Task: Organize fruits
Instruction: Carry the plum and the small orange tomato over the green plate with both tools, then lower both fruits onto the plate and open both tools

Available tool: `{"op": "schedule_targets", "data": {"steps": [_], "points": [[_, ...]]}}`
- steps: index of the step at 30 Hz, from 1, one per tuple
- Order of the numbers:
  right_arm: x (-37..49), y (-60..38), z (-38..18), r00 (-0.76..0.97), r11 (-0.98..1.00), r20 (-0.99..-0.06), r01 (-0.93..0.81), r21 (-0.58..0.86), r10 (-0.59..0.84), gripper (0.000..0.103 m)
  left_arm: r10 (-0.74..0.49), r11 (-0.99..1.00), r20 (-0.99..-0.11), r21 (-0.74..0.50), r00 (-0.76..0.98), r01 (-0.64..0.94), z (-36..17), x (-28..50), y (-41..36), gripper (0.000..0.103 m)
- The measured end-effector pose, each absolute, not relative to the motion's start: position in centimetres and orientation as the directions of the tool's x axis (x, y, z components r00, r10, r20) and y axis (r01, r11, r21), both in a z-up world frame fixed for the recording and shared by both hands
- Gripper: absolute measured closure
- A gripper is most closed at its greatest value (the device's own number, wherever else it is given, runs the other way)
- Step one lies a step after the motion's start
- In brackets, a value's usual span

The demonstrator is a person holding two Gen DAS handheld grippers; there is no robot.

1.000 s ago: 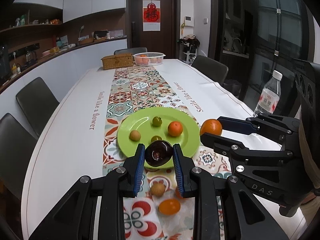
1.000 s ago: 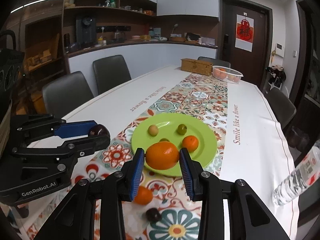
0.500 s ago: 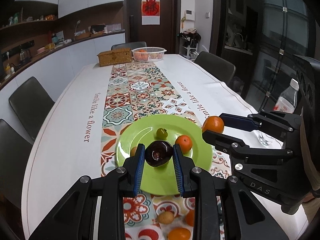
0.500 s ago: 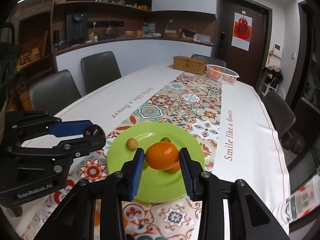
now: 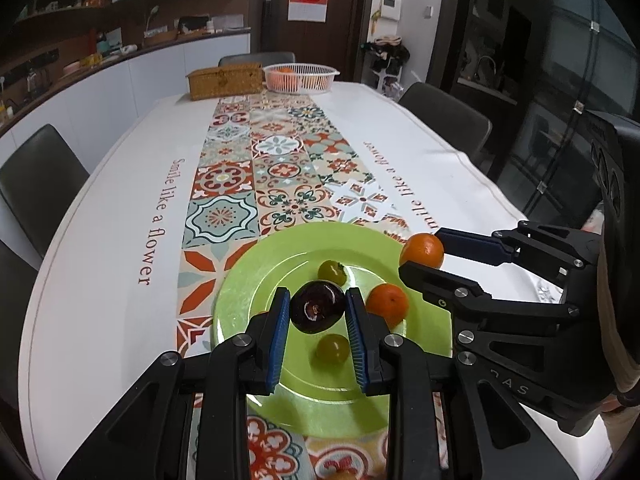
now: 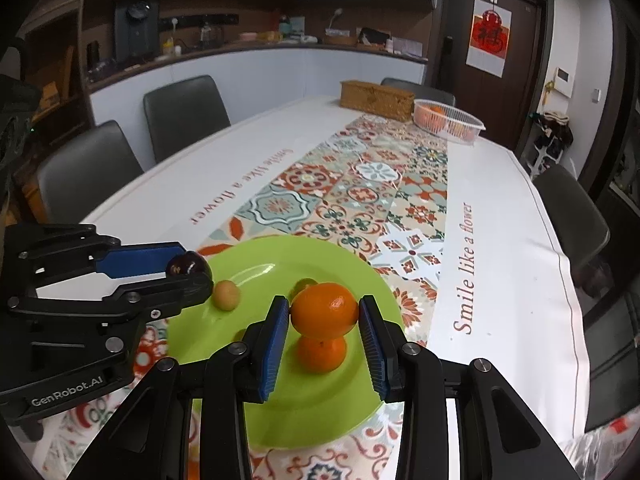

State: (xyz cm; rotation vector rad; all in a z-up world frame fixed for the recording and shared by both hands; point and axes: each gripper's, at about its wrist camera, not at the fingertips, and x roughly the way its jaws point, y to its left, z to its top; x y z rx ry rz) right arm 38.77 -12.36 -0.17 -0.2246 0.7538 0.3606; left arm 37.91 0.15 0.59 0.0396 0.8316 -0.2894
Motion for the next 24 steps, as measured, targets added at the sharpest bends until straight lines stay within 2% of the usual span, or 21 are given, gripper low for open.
{"op": "schedule_targets", "data": {"steps": [10, 21, 24], "points": [[42.4, -12.3, -2.8, 0.601, 0.921, -0.77, -0.387, -0.047, 0.214, 0.066, -0.202, 0.967, -0.787, -0.065, 0.582, 0.247, -2.0, 41.1, 0.1, 0.075], [43.6, -12.4, -4.0, 0.559, 0.929, -0.797, -0.37, 0.009, 0.23, 0.065, -0.19, 0.965, -0.795, -0.045, 0.577, 0.257, -2.1, 41.6, 0.3, 0.075], [43.7, -12.6, -4.1, 0.547, 0.931, -0.803, -0.365, 0.023, 0.234, 0.065, -0.188, 0.966, -0.796, -0.046, 0.576, 0.253, -2.0, 41.4, 0.5, 0.07]]}}
